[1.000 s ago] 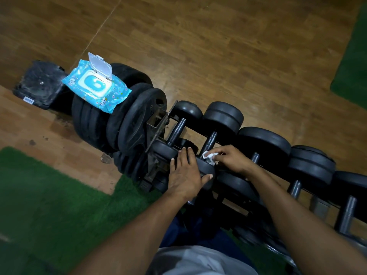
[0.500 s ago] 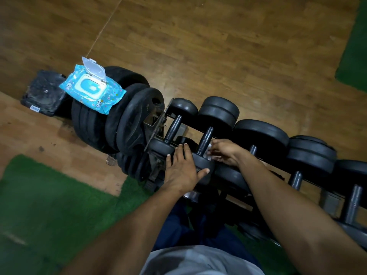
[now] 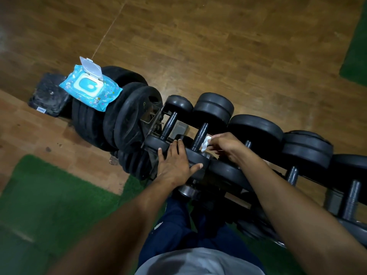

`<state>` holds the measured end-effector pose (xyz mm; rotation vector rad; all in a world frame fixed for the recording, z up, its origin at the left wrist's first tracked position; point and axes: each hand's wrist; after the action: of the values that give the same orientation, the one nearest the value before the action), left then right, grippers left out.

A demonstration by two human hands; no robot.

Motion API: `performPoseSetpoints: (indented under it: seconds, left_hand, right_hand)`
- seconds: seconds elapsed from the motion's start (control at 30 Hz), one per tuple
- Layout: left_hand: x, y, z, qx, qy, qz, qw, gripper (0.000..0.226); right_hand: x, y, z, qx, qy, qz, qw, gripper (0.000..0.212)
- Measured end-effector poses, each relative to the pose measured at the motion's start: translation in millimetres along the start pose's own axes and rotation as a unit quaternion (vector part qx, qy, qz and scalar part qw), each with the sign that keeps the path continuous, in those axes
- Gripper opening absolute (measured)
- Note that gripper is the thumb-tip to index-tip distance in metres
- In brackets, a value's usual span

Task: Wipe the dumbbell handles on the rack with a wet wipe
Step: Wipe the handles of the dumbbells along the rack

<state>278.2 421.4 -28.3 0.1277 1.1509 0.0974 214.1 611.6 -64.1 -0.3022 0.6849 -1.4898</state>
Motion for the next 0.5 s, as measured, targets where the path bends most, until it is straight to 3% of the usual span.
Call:
performPoseSetpoints:
  seconds: [0.33,0.5]
  left_hand:
    - [-1.8,-0.7,0.4,-0.008,-0.005,0.020,1.000,0.116]
    - [-1.9,-1.7,4.8,-0.004,0.010,0.041,0.999,0.113]
  right_hand:
    - [-42.2,15.6,30.3,-0.128,0.071,-0.022,0.989,0.013]
    - [-61.3,33.3,44.9,-0.197,0.155,0.040,0.967,0.004]
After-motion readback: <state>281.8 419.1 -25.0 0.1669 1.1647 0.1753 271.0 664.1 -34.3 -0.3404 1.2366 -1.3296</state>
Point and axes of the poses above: each hand's wrist, its own z-axis away from the middle knuckle, its own x-axis out of the palm, y = z × x, and after that the axes turned 15 degrees about y, right-handed
